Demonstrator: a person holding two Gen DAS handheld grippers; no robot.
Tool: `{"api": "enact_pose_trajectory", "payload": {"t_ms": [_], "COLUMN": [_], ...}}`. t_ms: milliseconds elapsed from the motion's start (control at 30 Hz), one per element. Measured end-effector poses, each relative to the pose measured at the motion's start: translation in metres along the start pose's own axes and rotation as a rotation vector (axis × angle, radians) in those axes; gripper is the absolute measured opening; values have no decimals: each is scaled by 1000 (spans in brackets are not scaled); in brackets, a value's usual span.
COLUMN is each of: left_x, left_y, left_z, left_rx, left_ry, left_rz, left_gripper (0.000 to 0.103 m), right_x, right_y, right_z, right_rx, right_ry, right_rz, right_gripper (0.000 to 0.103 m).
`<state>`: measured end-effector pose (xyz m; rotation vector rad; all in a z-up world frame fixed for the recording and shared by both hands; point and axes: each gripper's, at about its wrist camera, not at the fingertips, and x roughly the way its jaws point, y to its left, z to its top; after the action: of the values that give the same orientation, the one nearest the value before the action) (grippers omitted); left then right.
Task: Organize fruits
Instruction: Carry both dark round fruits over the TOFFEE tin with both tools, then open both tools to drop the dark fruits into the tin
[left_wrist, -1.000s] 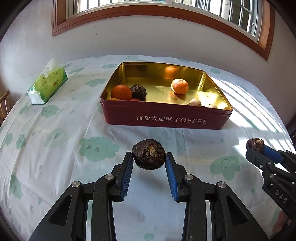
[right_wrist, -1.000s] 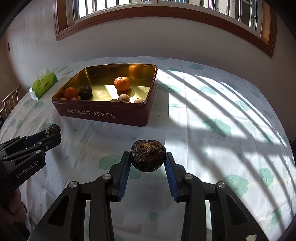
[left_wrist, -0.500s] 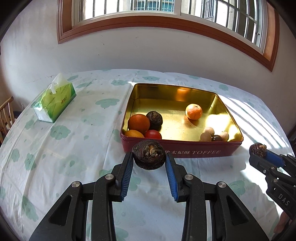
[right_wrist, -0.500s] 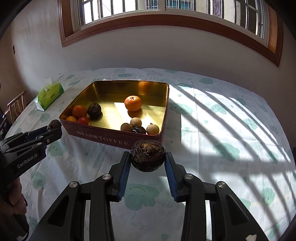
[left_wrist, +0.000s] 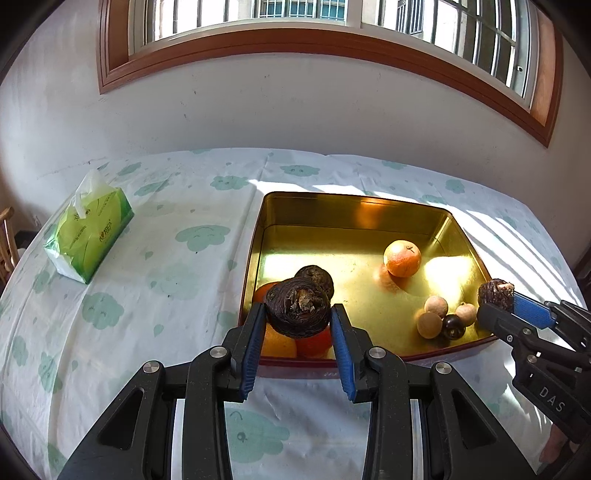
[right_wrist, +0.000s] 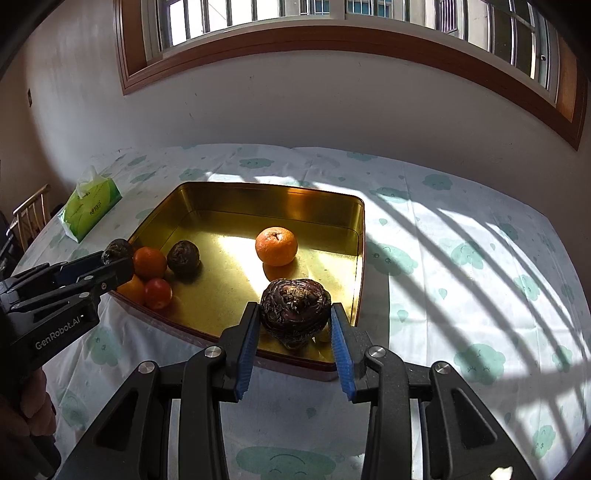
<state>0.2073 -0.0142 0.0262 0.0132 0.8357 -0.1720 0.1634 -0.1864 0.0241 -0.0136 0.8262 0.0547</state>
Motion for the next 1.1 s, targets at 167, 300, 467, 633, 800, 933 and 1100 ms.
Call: {"api": "enact_pose_trajectory", "payload": {"t_ms": [167, 300, 467, 633, 800, 933, 1100], "left_x": [18, 27, 31, 34, 36, 36, 36], "left_y": [-5, -9, -14, -15, -17, -19, -23], "left_z": [2, 0, 1, 6, 8, 9, 8], "left_rx": [25, 41, 82, 84, 89, 90, 101], "left_ry": [22, 31, 12, 6, 2, 5, 7], "left_rz": [2, 6, 36, 45, 38, 26, 23], "left_gripper": [37, 37, 37, 37, 37, 38, 39], "right_x": [21, 34, 44, 49, 50, 49, 44], "right_y": [0, 2, 2, 4, 6, 4, 7], "right_z": [3, 5, 8, 7, 8, 7, 9], "right_rx": [-7, -23, -25, -30, -33, -28, -30], "right_ry": [30, 51, 61, 74, 78, 77, 62], "right_rz": [-5, -12, -13, -10, -9, -8, -15], "right_gripper": [34, 35, 35, 35, 36, 37, 48]}}
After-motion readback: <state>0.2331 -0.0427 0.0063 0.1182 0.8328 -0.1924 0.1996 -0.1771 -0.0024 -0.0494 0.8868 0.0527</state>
